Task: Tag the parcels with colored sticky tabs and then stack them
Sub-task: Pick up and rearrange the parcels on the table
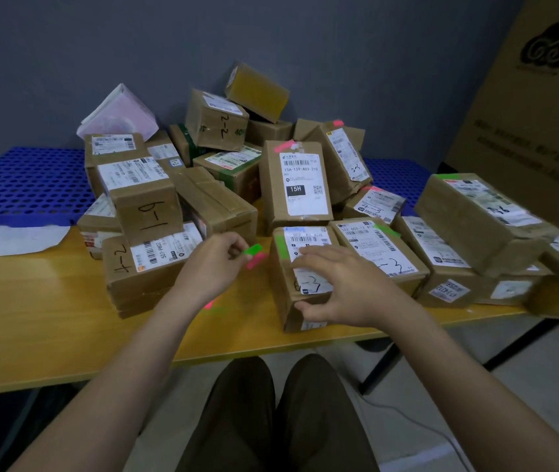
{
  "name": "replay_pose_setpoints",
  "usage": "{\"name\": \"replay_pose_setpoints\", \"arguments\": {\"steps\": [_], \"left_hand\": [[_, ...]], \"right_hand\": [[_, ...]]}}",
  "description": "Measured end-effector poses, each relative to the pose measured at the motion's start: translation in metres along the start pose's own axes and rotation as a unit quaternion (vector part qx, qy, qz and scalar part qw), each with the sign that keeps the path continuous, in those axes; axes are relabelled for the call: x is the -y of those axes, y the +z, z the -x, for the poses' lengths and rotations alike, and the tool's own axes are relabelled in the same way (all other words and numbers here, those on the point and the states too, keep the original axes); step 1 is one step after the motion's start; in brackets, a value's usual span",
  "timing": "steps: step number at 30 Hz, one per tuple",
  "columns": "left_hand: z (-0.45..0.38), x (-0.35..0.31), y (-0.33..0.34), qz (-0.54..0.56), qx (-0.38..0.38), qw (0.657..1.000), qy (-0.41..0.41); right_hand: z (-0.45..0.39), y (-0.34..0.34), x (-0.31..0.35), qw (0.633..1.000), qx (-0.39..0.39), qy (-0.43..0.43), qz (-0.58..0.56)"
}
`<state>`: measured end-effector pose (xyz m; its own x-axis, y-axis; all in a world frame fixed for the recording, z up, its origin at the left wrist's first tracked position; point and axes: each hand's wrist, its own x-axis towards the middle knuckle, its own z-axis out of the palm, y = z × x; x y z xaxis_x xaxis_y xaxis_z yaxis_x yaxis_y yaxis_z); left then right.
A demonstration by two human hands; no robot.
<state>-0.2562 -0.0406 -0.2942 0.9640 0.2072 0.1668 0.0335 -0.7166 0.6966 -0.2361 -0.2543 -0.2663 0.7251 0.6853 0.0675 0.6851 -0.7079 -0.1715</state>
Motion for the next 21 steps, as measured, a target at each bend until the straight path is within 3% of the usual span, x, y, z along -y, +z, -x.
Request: {"name": "replay_pose_setpoints", "arguments": {"steps": [6,14,16,18,21], "left_hand": [[-0.003,0.001,0.009,-0.109,0.022,0.994,-0.006],[-0.010,0.004,0.012,-0.208,0.095,0.973,0.005],[-0.009,0.003,0.006,-0.190,0.076,0.979,0.021],[-0.007,0.002,-0.006,-0.153,0.028,0.987,0.046],[-0.002,0.000,-0.033,-0.130,-0.112,0.977,0.127]], "right_hand": [[-0.001,-0.003,-0.002,0.999,-0.014,0.018,-0.024],[-0.008,-0.006,-0.002,0.998,0.056,0.029,-0.019],[-0.012,-0.009,0.000,0.996,0.065,0.042,-0.044],[-0.020,-0.012,0.003,0.997,0.024,0.039,-0.069],[-0.042,-0.013,0.010,0.994,-0.053,0.002,-0.097]]}}
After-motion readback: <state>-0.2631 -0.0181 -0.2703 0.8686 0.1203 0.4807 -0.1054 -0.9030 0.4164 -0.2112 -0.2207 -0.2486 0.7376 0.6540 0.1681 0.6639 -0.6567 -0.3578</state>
